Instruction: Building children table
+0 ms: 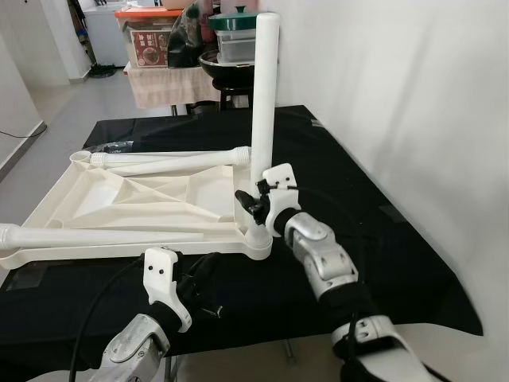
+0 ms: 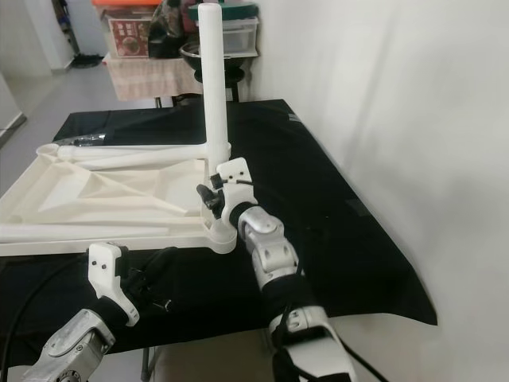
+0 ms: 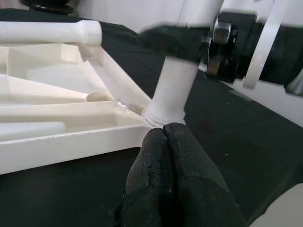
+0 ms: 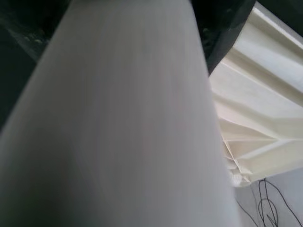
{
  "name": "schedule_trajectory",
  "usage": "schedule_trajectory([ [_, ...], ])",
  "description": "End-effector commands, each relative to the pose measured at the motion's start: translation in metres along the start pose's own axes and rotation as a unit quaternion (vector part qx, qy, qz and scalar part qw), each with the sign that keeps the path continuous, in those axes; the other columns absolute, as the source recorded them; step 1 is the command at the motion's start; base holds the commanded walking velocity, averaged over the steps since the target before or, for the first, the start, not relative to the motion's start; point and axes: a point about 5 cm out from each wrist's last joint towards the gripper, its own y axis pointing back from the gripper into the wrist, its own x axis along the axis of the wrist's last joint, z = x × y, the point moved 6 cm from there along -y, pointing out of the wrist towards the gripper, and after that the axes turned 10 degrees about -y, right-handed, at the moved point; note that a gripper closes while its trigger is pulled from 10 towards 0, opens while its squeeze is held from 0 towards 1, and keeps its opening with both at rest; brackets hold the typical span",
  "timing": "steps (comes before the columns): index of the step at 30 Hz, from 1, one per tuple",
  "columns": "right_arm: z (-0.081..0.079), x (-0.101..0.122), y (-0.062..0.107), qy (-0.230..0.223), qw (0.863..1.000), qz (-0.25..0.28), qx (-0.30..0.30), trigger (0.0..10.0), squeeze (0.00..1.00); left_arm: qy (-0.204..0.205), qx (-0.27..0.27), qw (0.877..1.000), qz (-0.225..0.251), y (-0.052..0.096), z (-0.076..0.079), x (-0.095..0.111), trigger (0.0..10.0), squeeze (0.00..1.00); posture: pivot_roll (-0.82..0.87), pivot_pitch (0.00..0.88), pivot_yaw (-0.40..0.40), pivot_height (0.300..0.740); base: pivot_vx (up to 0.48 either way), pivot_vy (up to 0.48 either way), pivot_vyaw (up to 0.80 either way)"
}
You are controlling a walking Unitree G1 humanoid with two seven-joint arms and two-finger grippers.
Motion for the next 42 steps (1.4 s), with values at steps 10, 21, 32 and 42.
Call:
schedule_trajectory([
  [10, -0.041, 0.032, 0.023, 0.053, 0.945, 0.012, 0.324, 10.0, 0.0, 0.003, 0.004, 1.0, -0.007, -0.001, -0.001, -0.005, 10.0, 0.0, 0.04, 0.0, -0.021, 0.74, 0.0, 0.0, 0.0],
  [21, -0.031, 0.027, 0.027, 0.087, 0.918, -0.055, 0.382, 10.0, 0.0, 0.003, 0.005, 1.0, -0.008, -0.001, 0.001, -0.007, 10.0, 0.0, 0.05, 0.0, -0.023, 0.74, 0.0, 0.0, 0.0],
  [32, -0.028, 0.029, 0.036, 0.068, 0.898, -0.074, 0.428, 0.0, 0.0, 0.005, 0.004, 1.0, -0.009, 0.0, 0.002, -0.007, 10.0, 0.0, 0.05, 0.0, -0.022, 0.74, 0.0, 0.0, 0.0],
  [42, -0.004, 0.015, 0.02, 0.076, 0.948, -0.054, 0.305, 0.0, 0.0, 0.006, 0.006, 1.0, -0.006, 0.0, 0.002, -0.005, 10.0, 0.0, 0.04, 0.0, -0.038, 0.74, 0.0, 0.0, 0.0],
])
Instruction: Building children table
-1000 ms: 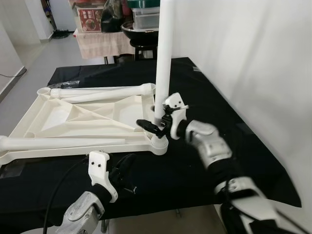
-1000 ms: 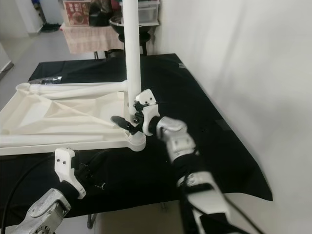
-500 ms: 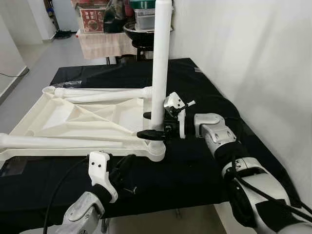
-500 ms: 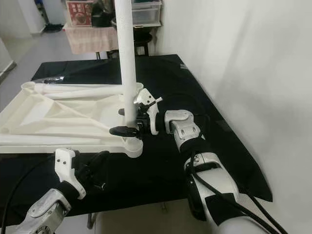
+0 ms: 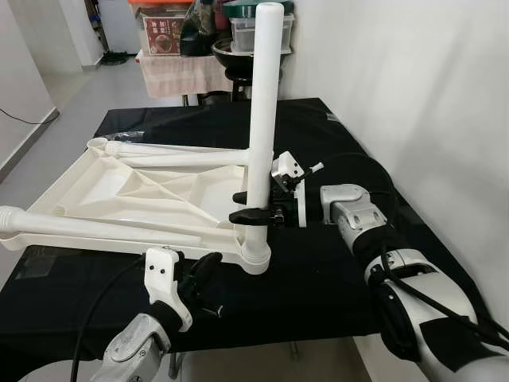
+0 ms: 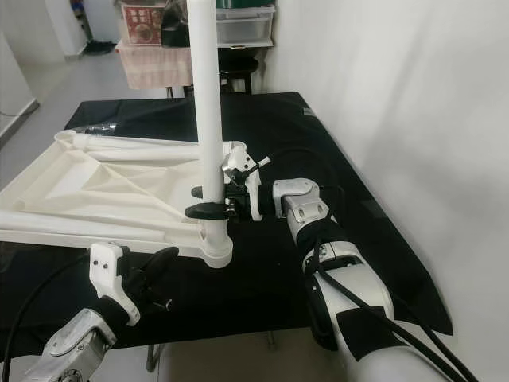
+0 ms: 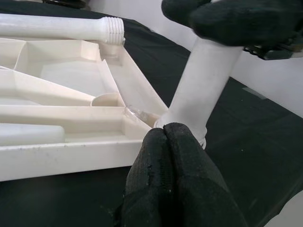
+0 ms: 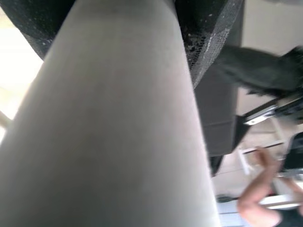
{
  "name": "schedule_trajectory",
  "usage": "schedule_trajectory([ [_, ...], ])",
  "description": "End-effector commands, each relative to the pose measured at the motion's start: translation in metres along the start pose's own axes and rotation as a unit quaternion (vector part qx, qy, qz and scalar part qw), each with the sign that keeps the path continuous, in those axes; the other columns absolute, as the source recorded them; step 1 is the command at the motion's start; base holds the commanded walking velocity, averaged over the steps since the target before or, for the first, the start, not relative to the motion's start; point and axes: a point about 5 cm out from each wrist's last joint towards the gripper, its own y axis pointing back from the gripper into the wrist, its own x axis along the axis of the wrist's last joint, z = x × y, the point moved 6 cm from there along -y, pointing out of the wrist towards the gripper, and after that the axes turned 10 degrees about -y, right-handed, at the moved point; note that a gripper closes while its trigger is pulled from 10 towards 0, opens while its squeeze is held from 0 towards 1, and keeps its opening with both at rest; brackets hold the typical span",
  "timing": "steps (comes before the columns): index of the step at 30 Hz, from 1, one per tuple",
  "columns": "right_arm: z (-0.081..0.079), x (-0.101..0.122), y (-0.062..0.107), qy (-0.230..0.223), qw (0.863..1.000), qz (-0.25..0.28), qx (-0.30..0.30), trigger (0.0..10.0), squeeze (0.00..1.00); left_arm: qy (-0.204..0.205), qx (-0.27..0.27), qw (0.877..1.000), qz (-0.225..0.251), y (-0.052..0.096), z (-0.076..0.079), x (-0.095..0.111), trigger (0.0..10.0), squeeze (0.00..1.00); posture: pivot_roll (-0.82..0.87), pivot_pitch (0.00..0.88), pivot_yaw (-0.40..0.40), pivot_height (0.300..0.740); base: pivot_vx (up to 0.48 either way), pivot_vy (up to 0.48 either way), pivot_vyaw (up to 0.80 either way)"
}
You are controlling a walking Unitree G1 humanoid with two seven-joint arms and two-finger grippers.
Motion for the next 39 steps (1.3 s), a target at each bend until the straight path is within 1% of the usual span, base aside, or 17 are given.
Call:
schedule_trajectory([
  [1, 0.012, -0.012, 0.002, -0.002, 0.998, 0.0, -0.062, 0.0, 0.0, 0.003, 0.004, 1.0, -0.004, 0.002, 0.001, -0.003, 10.0, 0.0, 0.04, 0.0, -0.038, 0.74, 0.0, 0.0, 0.0],
  [4, 0.019, -0.033, 0.001, -0.034, 0.991, -0.002, -0.127, 0.0, 0.0, 0.003, 0.006, 1.0, -0.002, 0.003, 0.0, -0.002, 10.0, 0.0, 0.03, 0.0, -0.037, 0.74, 0.0, 0.0, 0.0],
  [5, 0.035, -0.049, 0.005, -0.07, 0.967, 0.006, -0.246, 0.0, 0.0, 0.003, 0.007, 1.0, -0.002, 0.003, -0.001, -0.001, 10.0, 0.0, 0.02, 0.0, -0.032, 0.74, 0.0, 0.0, 0.0],
  [6, 0.035, -0.049, 0.005, -0.07, 0.967, 0.006, -0.246, 0.0, 0.0, 0.003, 0.007, 1.0, -0.002, 0.003, -0.001, -0.001, 10.0, 0.0, 0.02, 0.0, -0.032, 0.74, 0.0, 0.0, 0.0],
  [8, 0.037, -0.076, 0.02, -0.135, 0.895, 0.028, -0.423, 0.0, 0.0, 0.003, 0.006, 1.0, -0.001, 0.004, -0.002, 0.0, 10.0, 0.0, 0.01, 0.0, -0.02, 0.74, 0.0, 0.0, 0.0],
  [10, 0.029, -0.078, 0.021, -0.141, 0.887, 0.036, -0.439, 0.0, 0.0, 0.003, 0.005, 1.0, -0.001, 0.004, -0.002, 0.001, 10.0, 0.0, 0.01, 0.0, -0.02, 0.74, 0.0, 0.0, 0.0],
  [20, 0.026, -0.049, -0.013, -0.101, 0.916, 0.058, -0.384, 0.5, 0.0, 0.002, 0.005, 1.0, -0.002, 0.002, -0.003, 0.0, 10.0, 0.0, 0.02, 0.0, -0.028, 0.74, 0.0, 0.0, 0.0],
  [21, 0.027, -0.039, -0.016, -0.094, 0.923, 0.069, -0.366, 10.0, 0.0, 0.002, 0.008, 1.0, -0.001, 0.002, -0.003, 0.0, 10.0, 0.0, 0.02, 0.0, -0.029, 0.74, 0.0, 0.0, 0.0],
  [23, 0.024, -0.032, -0.017, -0.092, 0.923, 0.076, -0.366, 10.0, 0.0, 0.002, 0.009, 1.0, -0.001, 0.002, -0.003, 0.0, 10.0, 0.0, 0.02, 0.0, -0.029, 0.74, 0.0, 0.0, 0.0],
  [24, 0.022, -0.019, -0.017, -0.087, 0.93, 0.091, -0.345, 10.0, 0.69, 0.002, 0.009, 1.0, 0.0, 0.002, -0.004, 0.0, 10.0, 0.0, 0.02, 0.0, -0.031, 0.74, 0.0, 0.0, 0.0],
  [26, 0.02, -0.011, -0.018, -0.084, 0.935, 0.101, -0.33, 10.0, 0.69, 0.002, 0.009, 1.0, 0.0, 0.001, -0.004, 0.0, 10.0, 0.0, 0.02, 0.0, -0.031, 0.74, 0.0, 0.0, 0.0],
  [27, 0.014, 0.003, -0.02, -0.078, 0.948, 0.117, -0.287, 10.0, 1.0, 0.002, 0.008, 1.0, -0.001, 0.001, -0.004, 0.0, 10.0, 0.0, 0.02, 0.0, -0.03, 0.74, 0.0, 0.0, 0.0],
  [31, -0.003, 0.03, -0.021, -0.023, 0.979, 0.131, -0.154, 10.0, 1.0, 0.003, 0.006, 1.0, -0.001, 0.0, -0.003, -0.001, 10.0, 0.0, 0.02, 0.0, -0.031, 0.74, 0.0, 0.0, 0.0],
  [32, -0.006, 0.033, -0.02, -0.01, 0.984, 0.125, -0.123, 10.0, 0.6, 0.003, 0.006, 1.0, -0.001, -0.001, -0.003, -0.001, 10.0, 0.0, 0.03, 0.0, -0.034, 0.74, 0.0, 0.0, 0.0],
  [34, -0.008, 0.034, -0.019, -0.004, 0.987, 0.121, -0.106, 10.0, 0.6, 0.003, 0.006, 1.0, -0.001, -0.001, -0.003, -0.001, 10.0, 0.0, 0.03, 0.0, -0.034, 0.74, 0.0, 0.0, 0.0],
  [35, -0.014, 0.03, -0.018, 0.02, 0.993, 0.096, -0.06, 10.0, 0.0, 0.003, 0.007, 1.0, -0.001, -0.001, -0.003, -0.002, 10.0, 0.0, 0.03, 0.0, -0.034, 0.74, 0.0, 0.0, 0.0],
  [39, -0.026, 0.018, -0.013, 0.051, 0.997, 0.035, 0.036, 10.0, 0.0, 0.002, 0.008, 1.0, -0.002, -0.001, -0.003, -0.002, 10.0, 0.0, 0.04, 0.0, -0.035, 0.74, 0.0, 0.0, 0.0],
])
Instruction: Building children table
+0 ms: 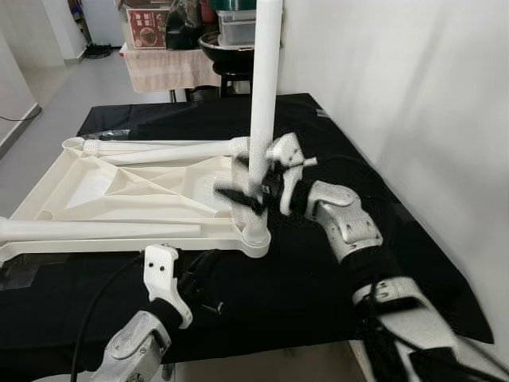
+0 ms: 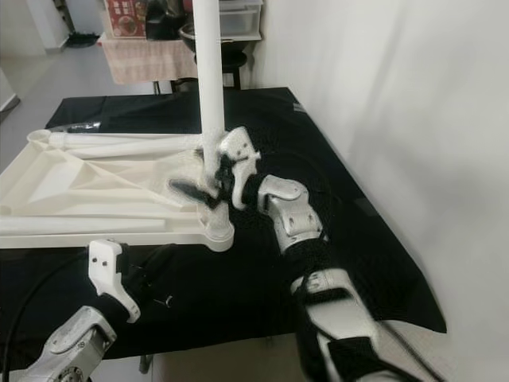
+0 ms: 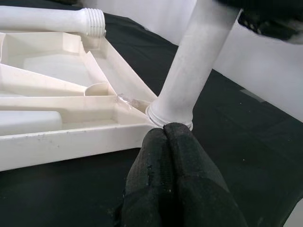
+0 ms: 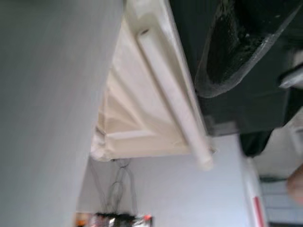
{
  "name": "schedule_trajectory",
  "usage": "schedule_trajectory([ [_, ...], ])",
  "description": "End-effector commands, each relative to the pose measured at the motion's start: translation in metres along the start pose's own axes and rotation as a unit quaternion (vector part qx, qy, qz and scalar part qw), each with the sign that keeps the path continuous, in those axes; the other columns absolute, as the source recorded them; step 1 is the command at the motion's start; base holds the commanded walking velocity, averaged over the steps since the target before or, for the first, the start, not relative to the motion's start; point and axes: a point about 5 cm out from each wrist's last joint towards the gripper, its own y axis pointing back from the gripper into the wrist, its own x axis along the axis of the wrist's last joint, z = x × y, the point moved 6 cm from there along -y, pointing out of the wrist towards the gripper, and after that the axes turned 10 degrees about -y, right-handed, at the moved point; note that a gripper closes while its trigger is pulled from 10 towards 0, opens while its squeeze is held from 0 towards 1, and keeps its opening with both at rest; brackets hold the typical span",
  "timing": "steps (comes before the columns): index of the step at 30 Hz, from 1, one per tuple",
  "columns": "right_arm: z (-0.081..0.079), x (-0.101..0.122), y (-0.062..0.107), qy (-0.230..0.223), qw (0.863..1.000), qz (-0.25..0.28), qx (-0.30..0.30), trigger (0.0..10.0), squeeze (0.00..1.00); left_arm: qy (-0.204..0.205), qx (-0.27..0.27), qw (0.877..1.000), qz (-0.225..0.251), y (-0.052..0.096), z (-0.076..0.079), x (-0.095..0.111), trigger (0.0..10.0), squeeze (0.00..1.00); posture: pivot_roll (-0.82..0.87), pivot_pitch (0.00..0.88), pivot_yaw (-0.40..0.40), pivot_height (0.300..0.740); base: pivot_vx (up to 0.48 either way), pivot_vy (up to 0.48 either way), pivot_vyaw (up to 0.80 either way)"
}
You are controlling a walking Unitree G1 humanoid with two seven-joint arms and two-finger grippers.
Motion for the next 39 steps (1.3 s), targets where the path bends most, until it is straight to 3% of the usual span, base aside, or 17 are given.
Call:
schedule_trajectory([
  [1, -0.01, -0.003, -0.006, 0.006, 0.999, -0.018, 0.045, 10.0, 0.0, 0.004, 0.005, 1.0, -0.006, 0.0, -0.001, -0.005, 10.0, 0.0, 0.04, 0.0, -0.035, 0.74, 0.0, 0.0, 0.0],
  [5, -0.009, -0.003, -0.004, 0.001, 0.998, -0.03, 0.06, 10.0, 0.0, 0.004, 0.005, 1.0, -0.007, 0.0, -0.001, -0.006, 10.0, 0.0, 0.04, 0.0, -0.033, 0.74, 0.0, 0.0, 0.0],
  [6, 0.001, -0.009, -0.004, -0.009, 0.998, -0.051, 0.04, 10.0, 0.0, 0.003, 0.005, 1.0, -0.009, 0.001, -0.002, -0.007, 10.0, 0.0, 0.05, 0.0, -0.027, 0.74, 0.0, 0.0, 0.0],
  [9, 0.004, -0.011, -0.004, -0.014, 0.998, -0.055, 0.03, 10.0, 0.0, 0.003, 0.005, 1.0, -0.009, 0.001, -0.001, -0.007, 10.0, 0.0, 0.05, 0.0, -0.027, 0.74, 0.0, 0.0, 0.0],
  [10, 0.007, -0.013, -0.002, -0.019, 0.998, -0.059, 0.023, 6.8, 0.0, 0.003, 0.004, 1.0, -0.01, 0.001, -0.001, -0.008, 10.0, 0.0, 0.06, 0.0, -0.029, 0.74, 0.0, 0.0, 0.0],
  [11, 0.008, -0.015, 0.0, -0.026, 0.998, -0.059, 0.02, 0.0, 0.0, 0.003, 0.003, 1.0, -0.011, 0.002, 0.0, -0.008, 10.0, 0.0, 0.06, 0.0, -0.029, 0.74, 0.0, 0.0, 0.0],
  [19, 0.018, -0.029, 0.017, -0.038, 0.997, -0.07, -0.004, 0.0, 0.0, 0.005, 0.002, 1.0, -0.012, 0.003, 0.002, -0.008, 10.0, 0.0, 0.05, 0.0, -0.027, 0.74, 0.0, 0.0, 0.0],
  [24, 0.035, -0.048, 0.037, -0.051, 0.993, -0.066, -0.085, 0.0, 0.0, 0.006, 0.0, 1.0, -0.011, 0.005, 0.004, -0.007, 10.0, 0.0, 0.04, 0.0, -0.025, 0.74, 0.0, 0.0, 0.0],
  [25, 0.035, -0.048, 0.037, -0.051, 0.993, -0.066, -0.085, 0.0, 0.0, 0.006, 0.0, 1.0, -0.011, 0.005, 0.004, -0.007, 10.0, 0.0, 0.04, 0.0, -0.025, 0.74, 0.0, 0.0, 0.0],
  [29, 0.031, -0.082, 0.051, -0.088, 0.983, -0.082, -0.138, 0.0, 0.0, 0.006, 0.0, 1.0, -0.009, 0.008, 0.003, -0.005, 10.0, 0.0, 0.03, 0.0, -0.026, 0.74, 0.0, 0.0, 0.0],
  [32, 0.028, -0.088, 0.051, -0.094, 0.982, -0.088, -0.14, 0.0, 0.0, 0.006, 0.0, 1.0, -0.009, 0.008, 0.003, -0.004, 10.0, 0.0, 0.03, 0.0, -0.026, 0.74, 0.0, 0.0, 0.0],
  [33, 0.043, -0.097, 0.051, -0.125, 0.949, -0.072, -0.28, 0.0, 0.0, 0.006, 0.0, 1.0, -0.009, 0.008, 0.002, -0.004, 10.0, 0.0, 0.02, 0.0, -0.022, 0.74, 0.0, 0.0, 0.0],
  [35, 0.043, -0.097, 0.051, -0.125, 0.949, -0.072, -0.28, 0.0, 0.0, 0.006, 0.0, 1.0, -0.009, 0.008, 0.002, -0.004, 10.0, 0.0, 0.02, 0.0, -0.022, 0.74, 0.0, 0.0, 0.0],
  [36, 0.037, -0.102, 0.047, -0.148, 0.919, -0.058, -0.362, 0.0, 0.0, 0.005, 0.0, 1.0, -0.01, 0.009, 0.001, -0.003, 10.0, 0.0, 0.03, 0.0, -0.008, 0.74, 0.0, 0.0, 0.0],
  [38, 0.037, -0.102, 0.047, -0.148, 0.919, -0.058, -0.362, 0.0, 0.0, 0.005, 0.0, 1.0, -0.01, 0.009, 0.001, -0.003, 10.0, 0.0, 0.03, 0.0, -0.008, 0.74, 0.0, 0.0, 0.0],
  [39, 0.034, -0.1, 0.046, -0.151, 0.896, -0.044, -0.416, 0.0, 0.0, 0.004, -0.001, 1.0, -0.011, 0.008, -0.001, -0.003, 10.0, 0.0, 0.02, 0.0, 0.0, 0.74, 0.0, 0.0, 0.0],
])
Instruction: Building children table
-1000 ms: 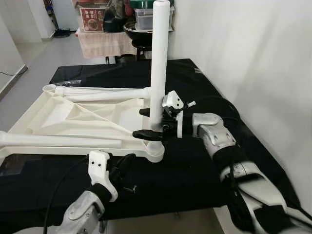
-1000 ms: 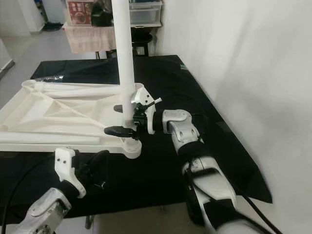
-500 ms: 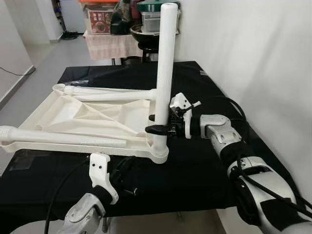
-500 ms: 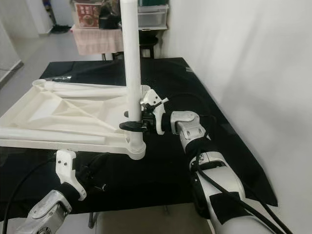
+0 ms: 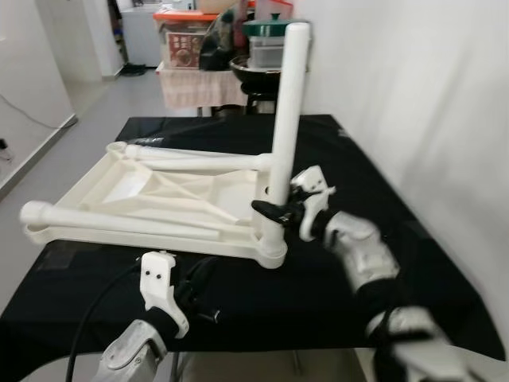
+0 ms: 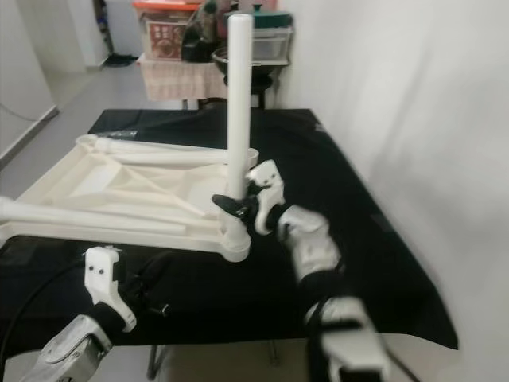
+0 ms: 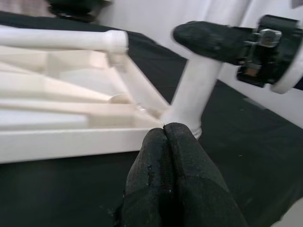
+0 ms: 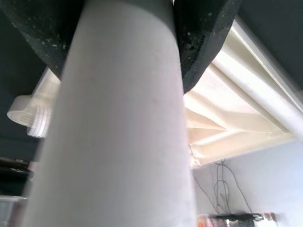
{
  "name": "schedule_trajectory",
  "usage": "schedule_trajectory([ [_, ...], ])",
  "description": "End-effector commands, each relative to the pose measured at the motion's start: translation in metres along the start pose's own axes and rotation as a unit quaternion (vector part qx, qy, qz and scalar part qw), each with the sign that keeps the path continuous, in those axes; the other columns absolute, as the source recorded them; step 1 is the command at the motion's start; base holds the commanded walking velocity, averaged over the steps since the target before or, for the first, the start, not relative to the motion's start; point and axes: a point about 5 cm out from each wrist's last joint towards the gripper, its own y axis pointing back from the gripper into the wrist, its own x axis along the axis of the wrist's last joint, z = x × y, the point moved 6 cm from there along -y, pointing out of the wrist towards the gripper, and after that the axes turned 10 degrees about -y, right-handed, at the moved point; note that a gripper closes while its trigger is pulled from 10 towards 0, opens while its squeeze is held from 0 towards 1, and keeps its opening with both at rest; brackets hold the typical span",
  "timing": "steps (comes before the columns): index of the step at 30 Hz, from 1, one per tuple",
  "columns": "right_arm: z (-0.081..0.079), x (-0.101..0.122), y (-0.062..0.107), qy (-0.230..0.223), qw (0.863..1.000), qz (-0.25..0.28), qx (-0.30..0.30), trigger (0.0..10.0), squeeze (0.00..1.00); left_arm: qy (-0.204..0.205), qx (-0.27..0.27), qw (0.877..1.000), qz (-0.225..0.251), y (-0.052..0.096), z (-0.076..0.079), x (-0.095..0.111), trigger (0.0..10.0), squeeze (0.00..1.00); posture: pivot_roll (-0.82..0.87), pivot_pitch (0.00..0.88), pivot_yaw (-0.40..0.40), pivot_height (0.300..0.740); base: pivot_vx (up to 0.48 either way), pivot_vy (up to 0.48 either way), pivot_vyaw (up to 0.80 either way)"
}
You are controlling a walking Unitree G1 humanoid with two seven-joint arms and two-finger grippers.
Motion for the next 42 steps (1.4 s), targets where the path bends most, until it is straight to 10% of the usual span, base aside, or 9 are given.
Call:
schedule_trajectory([
  [1, 0.021, -0.039, 0.01, -0.018, 0.994, -0.067, -0.084, 0.0, 0.0, -0.001, -0.001, 1.0, -0.002, 0.001, -0.002, 0.001, 10.0, 0.0, 0.02, 0.0, 0.0, 0.74, 0.0, 0.0, 0.0],
  [8, 0.014, -0.03, -0.002, -0.011, 0.994, -0.041, -0.104, 0.0, 0.0, -0.004, 0.0, 1.0, -0.003, -0.001, -0.004, 0.001, 10.0, 0.0, 0.03, 0.0, -0.008, 0.74, 0.0, 0.0, 0.0],
  [10, 0.006, -0.015, -0.016, 0.0, 0.998, -0.026, -0.064, 10.0, 0.0, -0.004, 0.003, 1.0, -0.002, -0.001, -0.004, 0.001, 10.0, 0.0, 0.03, 0.0, -0.01, 0.74, 0.0, 0.0, 0.0],
  [13, -0.003, 0.003, -0.024, 0.0, 1.0, -0.008, -0.002, 10.0, 1.0, -0.003, 0.003, 1.0, -0.002, -0.001, -0.004, 0.001, 10.0, 0.0, 0.03, 0.0, -0.008, 0.74, 0.0, 0.0, 0.0],
  [22, -0.038, 0.046, -0.009, 0.044, 0.974, 0.011, 0.22, 10.0, 1.0, 0.0, 0.0, 1.0, -0.001, -0.003, -0.002, 0.001, 10.0, 0.0, 0.04, 0.0, -0.017, 0.74, 0.0, 0.0, 0.0],
  [23, -0.039, 0.044, -0.007, 0.05, 0.97, -0.001, 0.24, 10.0, 0.15, 0.0, 0.0, 1.0, -0.001, -0.003, -0.001, 0.001, 10.0, 0.0, 0.04, 0.0, -0.02, 0.74, 0.0, 0.0, 0.0],
  [30, -0.029, 0.031, -0.007, 0.072, 0.957, -0.054, 0.277, 10.0, 0.0, 0.0, 0.001, 1.0, 0.0, -0.004, -0.001, 0.001, 10.0, 0.0, 0.04, 0.0, -0.023, 0.74, 0.0, 0.0, 0.0],
  [34, -0.024, 0.035, -0.005, 0.051, 0.952, -0.062, 0.296, 0.0, 0.0, 0.0, 0.002, 1.0, -0.001, -0.003, 0.0, 0.0, 10.0, 0.0, 0.05, 0.0, -0.022, 0.74, 0.0, 0.0, 0.0],
  [42, -0.019, 0.035, -0.001, 0.05, 0.951, -0.064, 0.299, 0.0, 0.0, 0.001, 0.001, 1.0, -0.001, -0.003, 0.0, 0.0, 10.0, 0.0, 0.04, 0.0, -0.018, 0.74, 0.0, 0.0, 0.0],
])
